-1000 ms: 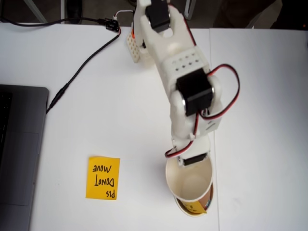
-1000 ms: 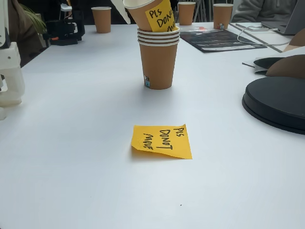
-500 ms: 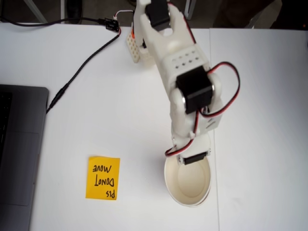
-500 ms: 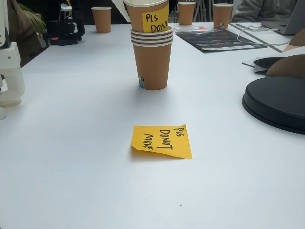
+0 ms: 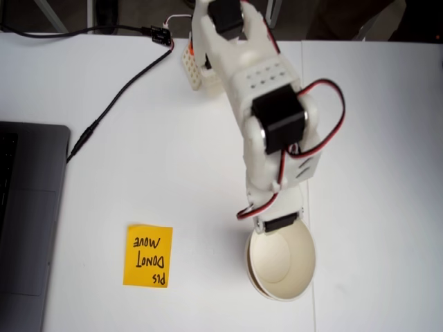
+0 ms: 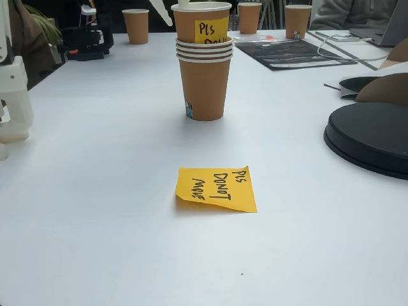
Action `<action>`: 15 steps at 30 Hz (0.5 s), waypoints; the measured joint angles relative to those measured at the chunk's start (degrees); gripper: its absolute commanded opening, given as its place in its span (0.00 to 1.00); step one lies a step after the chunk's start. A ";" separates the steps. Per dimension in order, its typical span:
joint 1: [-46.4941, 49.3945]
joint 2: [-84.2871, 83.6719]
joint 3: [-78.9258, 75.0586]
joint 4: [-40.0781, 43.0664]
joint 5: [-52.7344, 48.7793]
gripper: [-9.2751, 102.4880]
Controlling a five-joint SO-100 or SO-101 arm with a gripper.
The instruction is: Pickup cup and make a pile of cup.
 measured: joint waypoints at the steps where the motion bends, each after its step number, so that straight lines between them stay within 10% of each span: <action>1: 0.00 0.18 0.70 0.00 0.00 0.28; 15: 0.62 7.82 6.24 0.00 0.00 0.31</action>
